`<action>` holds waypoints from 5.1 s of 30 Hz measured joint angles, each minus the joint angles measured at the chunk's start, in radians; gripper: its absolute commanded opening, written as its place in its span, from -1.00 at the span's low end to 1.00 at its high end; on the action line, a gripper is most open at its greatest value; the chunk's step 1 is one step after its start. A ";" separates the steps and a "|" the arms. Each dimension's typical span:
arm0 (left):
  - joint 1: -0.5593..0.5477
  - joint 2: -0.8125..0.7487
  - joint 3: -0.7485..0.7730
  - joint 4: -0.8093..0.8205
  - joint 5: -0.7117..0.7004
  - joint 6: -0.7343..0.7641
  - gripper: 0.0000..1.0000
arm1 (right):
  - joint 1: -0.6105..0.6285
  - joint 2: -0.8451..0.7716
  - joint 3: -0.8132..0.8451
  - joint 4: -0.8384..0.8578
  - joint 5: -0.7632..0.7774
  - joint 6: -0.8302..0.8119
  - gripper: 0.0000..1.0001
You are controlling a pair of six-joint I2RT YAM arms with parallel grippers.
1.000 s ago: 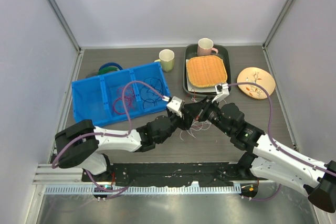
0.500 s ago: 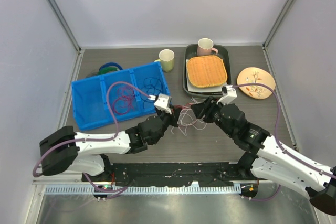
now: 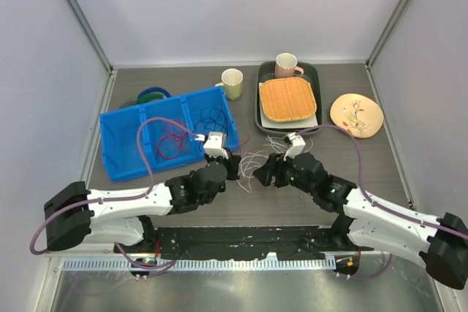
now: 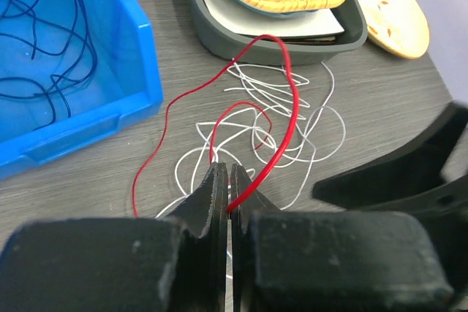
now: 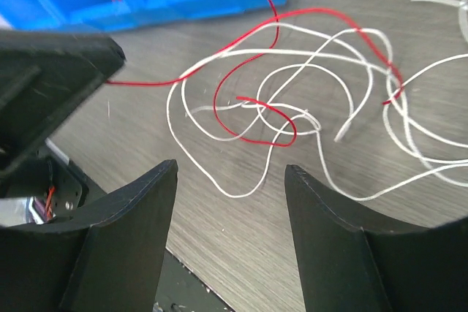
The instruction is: Untangle the cables
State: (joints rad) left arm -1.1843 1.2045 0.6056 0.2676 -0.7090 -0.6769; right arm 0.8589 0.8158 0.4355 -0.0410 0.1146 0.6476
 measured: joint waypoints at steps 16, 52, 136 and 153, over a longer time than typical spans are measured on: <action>0.000 -0.040 0.000 -0.060 0.034 -0.111 -1.00 | 0.070 0.400 -0.005 0.402 -0.066 -0.031 -0.03; 0.000 -0.552 0.060 -0.525 -0.402 -0.144 -0.99 | -0.360 -0.011 -0.082 -0.245 0.356 0.224 -0.99; 0.776 -0.081 0.333 -0.626 0.097 0.124 -0.99 | -0.481 -0.246 -0.141 -0.332 0.316 0.062 0.62; 0.801 0.191 0.327 -0.709 0.077 0.006 -0.43 | -0.481 -0.240 -0.142 -0.326 0.315 0.061 0.62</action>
State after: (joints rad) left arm -0.3836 1.3952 0.9329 -0.4412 -0.6315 -0.6712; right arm 0.3775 0.5758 0.2939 -0.3668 0.4297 0.7090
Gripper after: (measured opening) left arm 0.063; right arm 0.810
